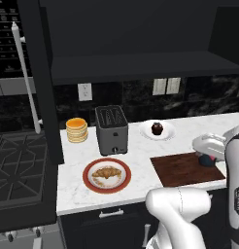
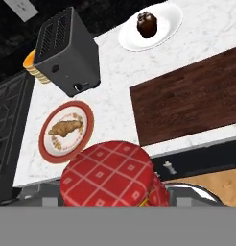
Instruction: From the different types of pastries on the counter, select a croissant and place it on the cutting board. Then retrieve a jar of jam from the cabinet and place it alongside the croissant on the cutting board.
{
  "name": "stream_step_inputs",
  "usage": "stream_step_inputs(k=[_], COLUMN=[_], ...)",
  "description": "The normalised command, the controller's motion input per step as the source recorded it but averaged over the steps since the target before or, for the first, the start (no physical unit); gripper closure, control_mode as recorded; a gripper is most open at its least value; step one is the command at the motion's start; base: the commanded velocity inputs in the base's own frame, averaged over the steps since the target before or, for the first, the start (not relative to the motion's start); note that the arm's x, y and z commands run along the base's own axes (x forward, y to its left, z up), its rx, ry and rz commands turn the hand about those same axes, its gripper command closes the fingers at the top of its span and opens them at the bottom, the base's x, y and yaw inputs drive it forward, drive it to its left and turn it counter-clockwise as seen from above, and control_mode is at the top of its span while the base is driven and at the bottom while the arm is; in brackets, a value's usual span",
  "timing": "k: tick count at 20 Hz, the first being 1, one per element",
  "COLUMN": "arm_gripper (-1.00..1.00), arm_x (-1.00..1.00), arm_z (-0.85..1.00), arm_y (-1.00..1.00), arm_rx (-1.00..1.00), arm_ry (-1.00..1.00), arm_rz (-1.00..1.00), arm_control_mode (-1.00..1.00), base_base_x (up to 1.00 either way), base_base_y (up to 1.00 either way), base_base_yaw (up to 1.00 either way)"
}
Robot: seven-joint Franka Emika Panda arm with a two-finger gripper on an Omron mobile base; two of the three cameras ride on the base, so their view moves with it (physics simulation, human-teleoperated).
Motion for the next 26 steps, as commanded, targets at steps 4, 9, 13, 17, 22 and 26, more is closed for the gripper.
stream_step_inputs(k=[4, 9, 13, 17, 22, 26], arm_gripper=[1.00, 1.00, 1.00, 1.00, 1.00, 1.00], arm_x=[0.41, 0.00, 0.49, 0.79, 0.20, 0.66], arm_z=[-0.14, -0.34, -0.96, -1.00, -0.26, -0.33], arm_y=[0.05, 0.10, -0.26, -0.19, 0.23, 0.20], arm_rx=[0.01, 0.04, -0.13, -0.20, 0.01, -0.07], arm_ry=[0.00, -0.04, -0.11, -0.14, -0.05, -0.15], arm_rz=[-0.08, -0.05, -0.01, -0.01, -0.03, -0.10], arm_control_mode=[-1.00, -1.00, -1.00, -1.00, -1.00, -1.00], base_base_x=[0.00, 0.00, 0.00, 0.00, 0.00, 0.00], base_base_y=[0.00, 0.00, 0.00, 0.00, 0.00, 0.00], base_base_yaw=[0.00, 0.00, 0.00, 0.00, 0.00, 0.00])
